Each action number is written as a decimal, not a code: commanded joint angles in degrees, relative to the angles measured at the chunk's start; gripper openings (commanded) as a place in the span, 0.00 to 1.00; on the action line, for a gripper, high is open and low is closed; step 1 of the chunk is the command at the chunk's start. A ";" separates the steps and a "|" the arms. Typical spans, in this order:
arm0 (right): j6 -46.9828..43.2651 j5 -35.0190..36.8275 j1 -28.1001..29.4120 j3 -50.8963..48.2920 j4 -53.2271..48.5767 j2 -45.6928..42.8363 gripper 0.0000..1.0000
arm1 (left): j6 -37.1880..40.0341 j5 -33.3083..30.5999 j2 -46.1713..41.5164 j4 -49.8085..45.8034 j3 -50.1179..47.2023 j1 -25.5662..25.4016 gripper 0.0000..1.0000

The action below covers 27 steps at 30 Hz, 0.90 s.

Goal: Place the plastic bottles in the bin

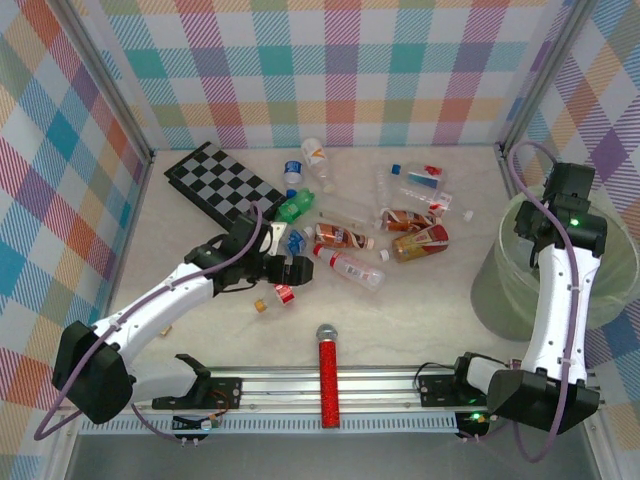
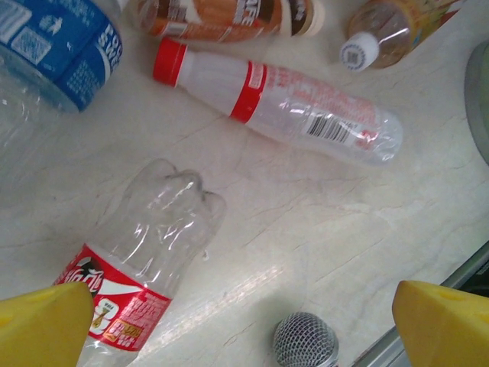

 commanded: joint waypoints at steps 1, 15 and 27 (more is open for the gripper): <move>2.21 -10.30 -0.04 -2.07 0.80 0.46 0.00 | -0.54 -1.11 0.48 -0.26 -1.01 -0.52 1.00; 2.93 -22.04 0.14 -7.07 -0.29 -1.13 0.00 | 2.43 -5.09 3.48 -4.88 0.09 -0.53 1.00; 6.14 -12.53 0.00 -16.31 2.60 -2.22 0.05 | 3.93 -6.52 6.81 -6.16 -1.02 -0.54 1.00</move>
